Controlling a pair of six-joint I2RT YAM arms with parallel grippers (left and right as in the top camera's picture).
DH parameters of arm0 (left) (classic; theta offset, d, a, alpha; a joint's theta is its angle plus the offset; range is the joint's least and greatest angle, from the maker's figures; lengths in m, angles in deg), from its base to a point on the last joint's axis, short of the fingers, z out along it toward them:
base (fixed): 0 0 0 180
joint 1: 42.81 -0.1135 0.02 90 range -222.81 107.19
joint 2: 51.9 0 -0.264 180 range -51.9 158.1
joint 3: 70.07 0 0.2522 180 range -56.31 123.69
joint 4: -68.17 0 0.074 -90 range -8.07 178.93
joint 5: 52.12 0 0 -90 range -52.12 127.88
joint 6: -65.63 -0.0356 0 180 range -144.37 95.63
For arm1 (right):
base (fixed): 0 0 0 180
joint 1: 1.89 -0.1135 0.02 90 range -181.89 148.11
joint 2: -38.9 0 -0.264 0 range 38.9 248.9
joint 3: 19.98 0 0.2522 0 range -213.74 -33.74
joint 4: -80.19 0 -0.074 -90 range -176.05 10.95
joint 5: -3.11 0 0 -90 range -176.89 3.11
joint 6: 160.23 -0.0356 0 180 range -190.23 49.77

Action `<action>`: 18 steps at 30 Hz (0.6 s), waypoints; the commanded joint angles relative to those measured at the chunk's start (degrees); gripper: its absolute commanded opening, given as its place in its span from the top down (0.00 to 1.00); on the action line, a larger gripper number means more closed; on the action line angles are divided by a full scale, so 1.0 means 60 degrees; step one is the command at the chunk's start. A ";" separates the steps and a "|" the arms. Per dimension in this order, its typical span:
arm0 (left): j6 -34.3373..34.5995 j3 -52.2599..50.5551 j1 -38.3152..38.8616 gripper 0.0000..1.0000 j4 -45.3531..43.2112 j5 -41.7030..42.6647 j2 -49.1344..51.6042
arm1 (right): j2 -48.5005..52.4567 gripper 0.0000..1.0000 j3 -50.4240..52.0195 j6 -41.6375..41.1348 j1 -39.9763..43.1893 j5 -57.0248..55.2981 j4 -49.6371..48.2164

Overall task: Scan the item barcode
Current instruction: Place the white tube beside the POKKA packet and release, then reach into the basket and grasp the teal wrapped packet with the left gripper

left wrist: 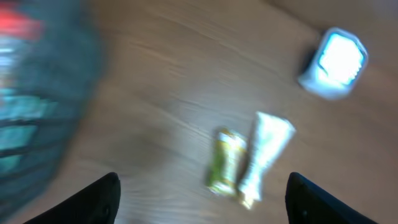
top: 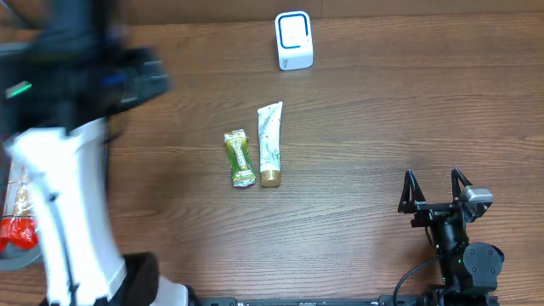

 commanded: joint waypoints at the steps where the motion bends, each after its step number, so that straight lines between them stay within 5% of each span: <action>1: -0.0539 -0.0273 -0.2499 0.22 0.0055 -0.0310 -0.0452 | -0.0066 0.00 0.0102 0.0044 -0.0044 0.0047 -0.0036; 8: -0.0645 -0.2779 -0.6393 0.19 -0.0761 0.0018 -0.0470 | -0.0066 0.00 0.0102 0.0044 -0.0044 0.0047 -0.0036; 15: -0.0907 -0.6400 -0.7989 0.18 -0.3708 0.0907 -0.0368 | -0.0066 0.00 0.0102 0.0047 -0.0044 0.0047 -0.0036; 18: -0.2014 -0.7996 -0.7912 0.17 -0.5690 0.0878 -0.0233 | -0.0066 0.00 0.0102 0.0044 -0.0044 0.0047 -0.0036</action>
